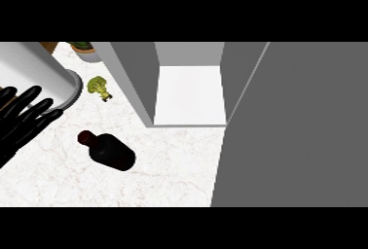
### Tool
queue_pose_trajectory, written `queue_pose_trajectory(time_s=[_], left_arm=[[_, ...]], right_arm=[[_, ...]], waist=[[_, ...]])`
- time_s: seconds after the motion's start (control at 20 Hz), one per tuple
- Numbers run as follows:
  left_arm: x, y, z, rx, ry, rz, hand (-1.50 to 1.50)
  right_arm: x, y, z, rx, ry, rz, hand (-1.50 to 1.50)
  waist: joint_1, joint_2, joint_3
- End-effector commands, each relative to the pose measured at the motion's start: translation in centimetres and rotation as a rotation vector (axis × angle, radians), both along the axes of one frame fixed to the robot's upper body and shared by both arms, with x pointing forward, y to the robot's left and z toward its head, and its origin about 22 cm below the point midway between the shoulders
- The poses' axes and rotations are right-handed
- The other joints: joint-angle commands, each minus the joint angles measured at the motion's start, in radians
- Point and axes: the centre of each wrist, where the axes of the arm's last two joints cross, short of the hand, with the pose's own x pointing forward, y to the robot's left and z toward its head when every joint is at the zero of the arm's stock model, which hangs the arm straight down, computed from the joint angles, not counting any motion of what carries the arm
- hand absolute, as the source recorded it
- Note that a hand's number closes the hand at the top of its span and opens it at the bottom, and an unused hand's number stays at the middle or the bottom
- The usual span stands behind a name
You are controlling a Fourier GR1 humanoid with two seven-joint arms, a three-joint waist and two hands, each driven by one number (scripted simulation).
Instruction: Pick up the wine, place it into the cabinet and close the cabinet
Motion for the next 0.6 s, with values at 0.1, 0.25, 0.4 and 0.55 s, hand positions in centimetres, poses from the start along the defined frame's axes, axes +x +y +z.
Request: queue_pose_trajectory(time_s=[0.1, 0.25, 0.4, 0.55], left_arm=[[1.6, -0.8, -1.6, 0.039, 0.013, 0.023, -1.5], [1.8, 0.2, -5.2, 0.075, 0.029, 0.035, -1.5], [1.6, -1.6, -6.0, 0.084, 0.017, 0.045, -1.5], [1.6, -0.3, -6.9, 0.081, 0.03, 0.044, -1.5]], right_arm=[[-2.2, -0.3, 1.2, 0.017, -0.026, 0.065, -1.5], [-2.7, -0.3, 1.8, 0.017, -0.024, 0.079, -1.5], [-4.3, -1.1, 1.3, 0.004, -0.055, 0.074, -1.5], [-2.4, -0.4, 2.0, 0.036, -0.039, 0.052, -1.5]], waist=[[0.001, 0.0, 0.0], [-0.002, 0.0, -0.001], [-0.005, -0.002, 0.0], [0.005, 0.0, 0.0]])
